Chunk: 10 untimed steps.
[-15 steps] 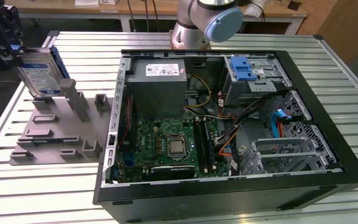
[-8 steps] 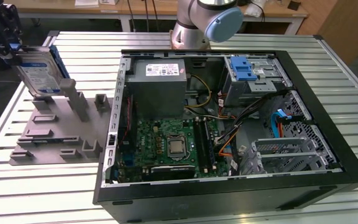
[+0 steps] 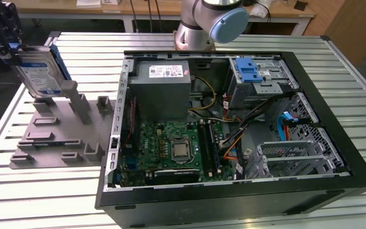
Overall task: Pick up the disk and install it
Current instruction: 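Pick up the disk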
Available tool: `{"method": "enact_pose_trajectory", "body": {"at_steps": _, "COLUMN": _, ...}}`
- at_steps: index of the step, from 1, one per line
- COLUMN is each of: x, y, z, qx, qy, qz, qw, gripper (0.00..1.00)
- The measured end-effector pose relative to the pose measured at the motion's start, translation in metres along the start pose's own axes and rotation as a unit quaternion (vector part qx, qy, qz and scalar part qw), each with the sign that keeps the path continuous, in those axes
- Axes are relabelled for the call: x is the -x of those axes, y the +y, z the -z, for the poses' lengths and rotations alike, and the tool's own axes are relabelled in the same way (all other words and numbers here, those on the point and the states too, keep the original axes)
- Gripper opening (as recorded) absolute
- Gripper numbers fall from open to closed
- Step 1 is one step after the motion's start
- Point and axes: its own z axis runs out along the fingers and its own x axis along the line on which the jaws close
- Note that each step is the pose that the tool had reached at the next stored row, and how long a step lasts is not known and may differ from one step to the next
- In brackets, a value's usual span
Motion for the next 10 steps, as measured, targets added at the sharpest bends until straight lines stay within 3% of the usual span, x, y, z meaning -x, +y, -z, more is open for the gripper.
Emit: {"method": "enact_pose_trajectory", "body": {"at_steps": 10, "x": 0.0001, "y": 0.0001, "z": 0.0063, "qx": -0.0001, "qy": -0.0001, "qz": 0.0, "qw": 1.0, "gripper": 0.36}}
